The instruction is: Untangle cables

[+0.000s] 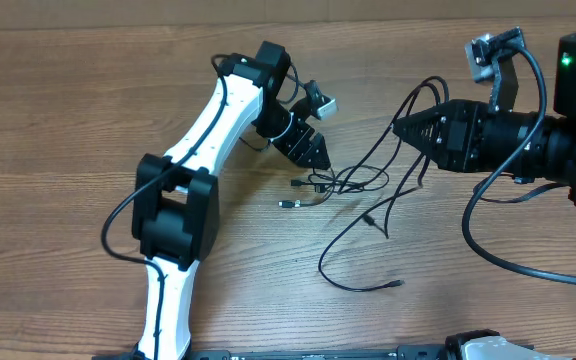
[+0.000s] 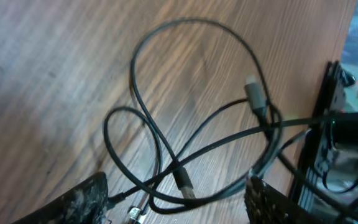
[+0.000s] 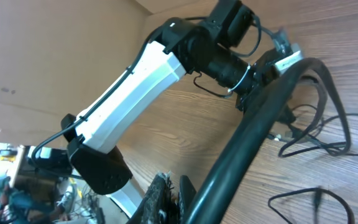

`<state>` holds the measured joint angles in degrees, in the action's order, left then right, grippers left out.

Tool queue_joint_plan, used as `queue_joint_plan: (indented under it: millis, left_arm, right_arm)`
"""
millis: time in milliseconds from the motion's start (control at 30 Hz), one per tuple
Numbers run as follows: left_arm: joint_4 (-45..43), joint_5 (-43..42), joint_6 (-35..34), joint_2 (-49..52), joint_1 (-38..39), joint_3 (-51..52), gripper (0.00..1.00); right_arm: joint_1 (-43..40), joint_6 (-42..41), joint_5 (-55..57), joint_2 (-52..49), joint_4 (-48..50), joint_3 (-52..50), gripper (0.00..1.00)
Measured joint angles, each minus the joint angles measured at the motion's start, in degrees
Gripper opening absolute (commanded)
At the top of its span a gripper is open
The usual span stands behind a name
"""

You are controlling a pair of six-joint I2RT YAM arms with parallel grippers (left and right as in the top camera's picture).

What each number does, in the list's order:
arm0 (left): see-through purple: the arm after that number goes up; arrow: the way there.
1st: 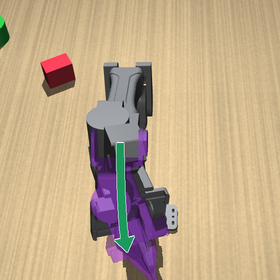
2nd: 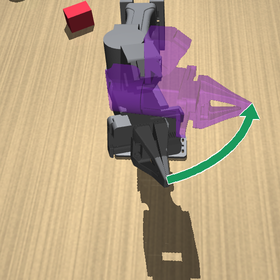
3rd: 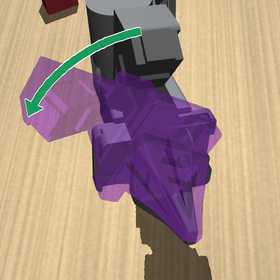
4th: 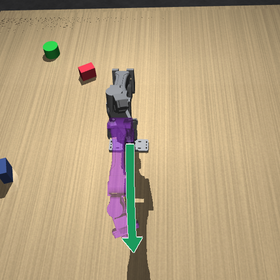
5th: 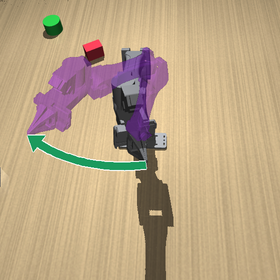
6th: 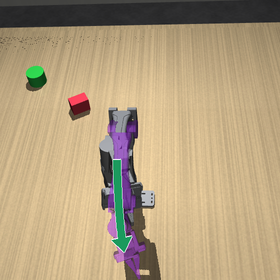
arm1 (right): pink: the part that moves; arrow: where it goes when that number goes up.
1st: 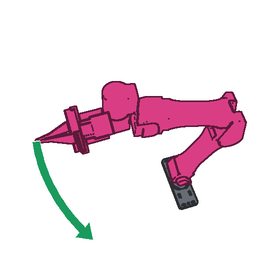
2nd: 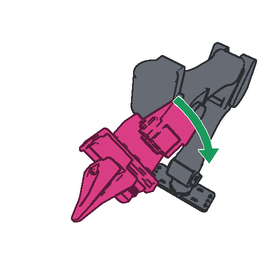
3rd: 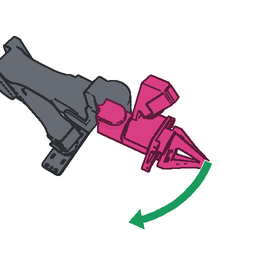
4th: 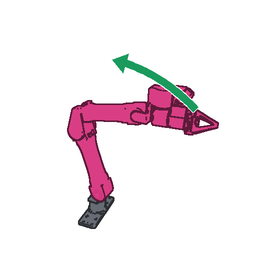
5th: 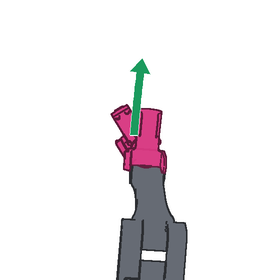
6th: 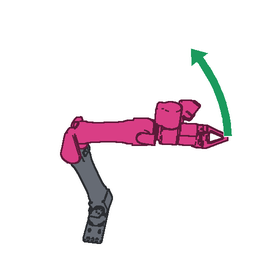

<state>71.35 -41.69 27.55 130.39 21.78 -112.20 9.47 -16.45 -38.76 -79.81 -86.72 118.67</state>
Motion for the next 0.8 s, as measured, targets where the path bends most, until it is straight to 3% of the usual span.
queue_joint_plan:
  millis: [167, 533, 633, 800]
  left_arm:
    - [8.02, -3.48, 8.59, 3.32, 0.37, 0.09, 0.67]
    - [9.18, -8.61, 15.98, 3.56, 0.55, 0.07, 0.64]
    - [6.32, -8.33, 15.91, 3.56, 1.18, 0.07, 0.64]
    - [-3.3, -4.85, 8.5, 3.56, 3.5, 0.09, 0.66]
  right_arm:
    - [-0.02, -0.02, 1.36, 0.0, -0.66, 0.0, 0.03]
    - [-0.02, -0.02, 1.97, 0.0, -0.85, 0.0, 0.04]
    - [-0.02, 0.0, 2.14, 0.0, -0.87, 0.0, 0.04]
    - [0.0, 0.0, 2.16, 0.0, -1.44, 0.0, 0.04]
